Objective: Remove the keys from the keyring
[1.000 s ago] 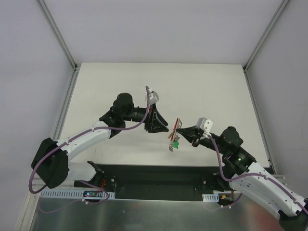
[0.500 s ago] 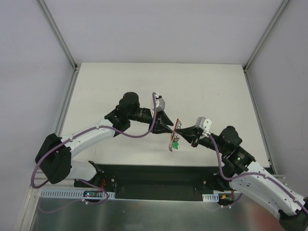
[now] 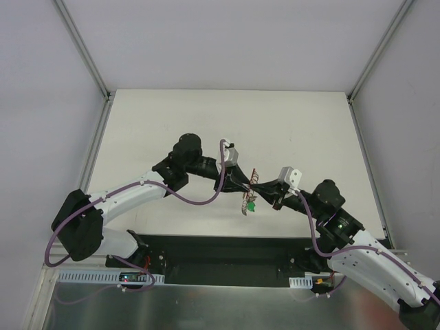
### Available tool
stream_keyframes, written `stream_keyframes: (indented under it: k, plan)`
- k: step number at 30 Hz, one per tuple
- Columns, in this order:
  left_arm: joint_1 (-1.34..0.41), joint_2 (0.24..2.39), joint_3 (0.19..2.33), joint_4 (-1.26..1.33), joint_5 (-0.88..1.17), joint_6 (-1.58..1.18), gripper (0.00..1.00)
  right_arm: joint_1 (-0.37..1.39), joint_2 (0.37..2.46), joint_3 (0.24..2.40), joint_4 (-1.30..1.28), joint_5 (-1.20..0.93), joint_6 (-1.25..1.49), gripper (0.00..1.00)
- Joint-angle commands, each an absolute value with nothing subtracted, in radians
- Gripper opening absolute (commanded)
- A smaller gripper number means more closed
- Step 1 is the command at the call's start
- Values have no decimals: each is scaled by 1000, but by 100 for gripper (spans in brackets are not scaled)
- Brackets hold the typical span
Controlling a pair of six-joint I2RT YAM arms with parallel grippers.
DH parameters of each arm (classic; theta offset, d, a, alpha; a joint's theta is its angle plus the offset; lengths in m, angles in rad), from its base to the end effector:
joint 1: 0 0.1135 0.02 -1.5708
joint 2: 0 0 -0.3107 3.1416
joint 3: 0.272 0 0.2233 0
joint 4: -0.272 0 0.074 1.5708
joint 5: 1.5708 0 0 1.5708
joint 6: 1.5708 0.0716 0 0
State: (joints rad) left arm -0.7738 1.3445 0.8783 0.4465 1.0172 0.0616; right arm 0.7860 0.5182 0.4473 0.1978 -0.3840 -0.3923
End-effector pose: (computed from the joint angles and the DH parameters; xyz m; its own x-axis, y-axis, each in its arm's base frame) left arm 0.1584 -0.2400 0.3710 0.0460 0.0003 -0.9989 0.9747 -0.2188 0.0448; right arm 0.0574 0.0955 0.3298 0.4338 -0.0672 -0.8985 -0.8146 0.3967 -0.4230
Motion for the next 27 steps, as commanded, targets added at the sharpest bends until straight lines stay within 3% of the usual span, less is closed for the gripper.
stream_keyframes:
  k: [1,6,10,14,21,27]
  plan:
    - [-785,1351,882,497,1051,101,27,788,509,485,291,-411,-377,1]
    - [-787,1351,876,491,1054,113,20,788,512,485,293,-411,-374,1]
    - [-788,1342,874,462,1043,129,0,787,515,485,293,-410,-371,1]
    - [-788,1328,908,315,977,158,0,788,505,502,255,-342,-364,1]
    - [-815,1269,989,5,721,262,0,788,526,617,-56,-207,-419,32]
    - [-818,1276,1155,-283,578,333,0,787,584,592,-16,-212,-429,41]
